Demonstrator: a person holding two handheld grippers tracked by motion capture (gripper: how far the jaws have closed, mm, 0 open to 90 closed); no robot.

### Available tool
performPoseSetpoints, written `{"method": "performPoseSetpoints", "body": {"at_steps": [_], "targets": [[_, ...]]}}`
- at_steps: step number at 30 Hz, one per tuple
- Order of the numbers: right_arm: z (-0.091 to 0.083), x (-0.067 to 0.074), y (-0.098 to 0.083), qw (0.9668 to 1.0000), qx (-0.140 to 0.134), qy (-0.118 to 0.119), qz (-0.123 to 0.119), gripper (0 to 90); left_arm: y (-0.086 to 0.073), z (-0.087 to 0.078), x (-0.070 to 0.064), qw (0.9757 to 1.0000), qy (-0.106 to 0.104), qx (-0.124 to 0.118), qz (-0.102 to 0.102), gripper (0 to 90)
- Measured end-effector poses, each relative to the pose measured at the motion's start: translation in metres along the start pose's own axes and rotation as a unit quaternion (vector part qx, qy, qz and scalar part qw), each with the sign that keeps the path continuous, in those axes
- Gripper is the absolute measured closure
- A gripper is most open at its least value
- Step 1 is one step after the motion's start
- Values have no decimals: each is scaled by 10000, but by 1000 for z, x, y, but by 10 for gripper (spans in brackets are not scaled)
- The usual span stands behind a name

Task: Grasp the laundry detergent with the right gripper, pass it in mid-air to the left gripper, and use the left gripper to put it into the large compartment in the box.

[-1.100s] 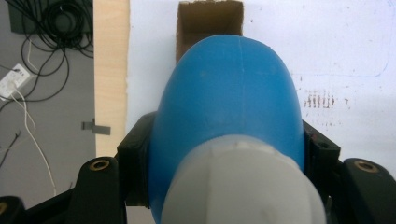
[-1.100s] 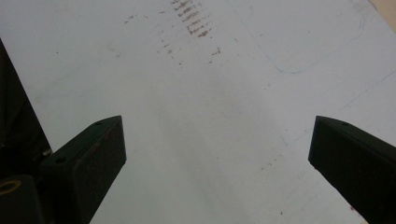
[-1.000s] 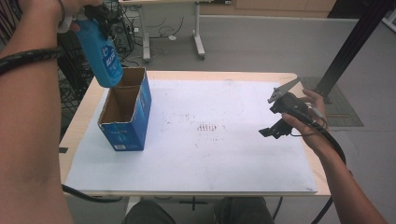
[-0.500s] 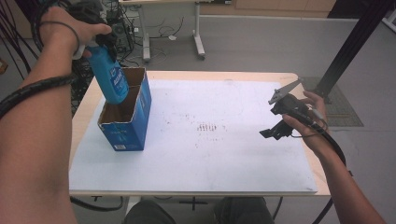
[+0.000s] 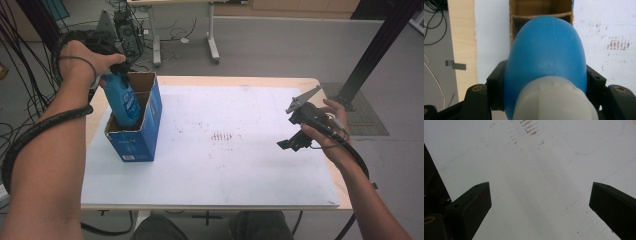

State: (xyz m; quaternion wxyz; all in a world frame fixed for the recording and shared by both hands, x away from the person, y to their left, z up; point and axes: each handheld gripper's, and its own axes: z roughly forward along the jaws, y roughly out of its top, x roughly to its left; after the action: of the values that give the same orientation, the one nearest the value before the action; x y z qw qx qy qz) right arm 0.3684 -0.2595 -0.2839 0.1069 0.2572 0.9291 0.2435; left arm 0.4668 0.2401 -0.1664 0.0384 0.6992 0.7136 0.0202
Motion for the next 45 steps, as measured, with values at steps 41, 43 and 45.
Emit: {"method": "performPoseSetpoints", "body": {"at_steps": [41,43,45], "targets": [[5,-8,-16,9997,203,-61,158,40,-14,105,-3,10000,-23,18,13,364],[5,-8,-16,9996,212,-74,153,40,-15,105,-4,10000,-24,14,18,364],[6,-8,-16,9996,227,-76,152,40,-15,105,-4,10000,-20,12,24,364]]}}
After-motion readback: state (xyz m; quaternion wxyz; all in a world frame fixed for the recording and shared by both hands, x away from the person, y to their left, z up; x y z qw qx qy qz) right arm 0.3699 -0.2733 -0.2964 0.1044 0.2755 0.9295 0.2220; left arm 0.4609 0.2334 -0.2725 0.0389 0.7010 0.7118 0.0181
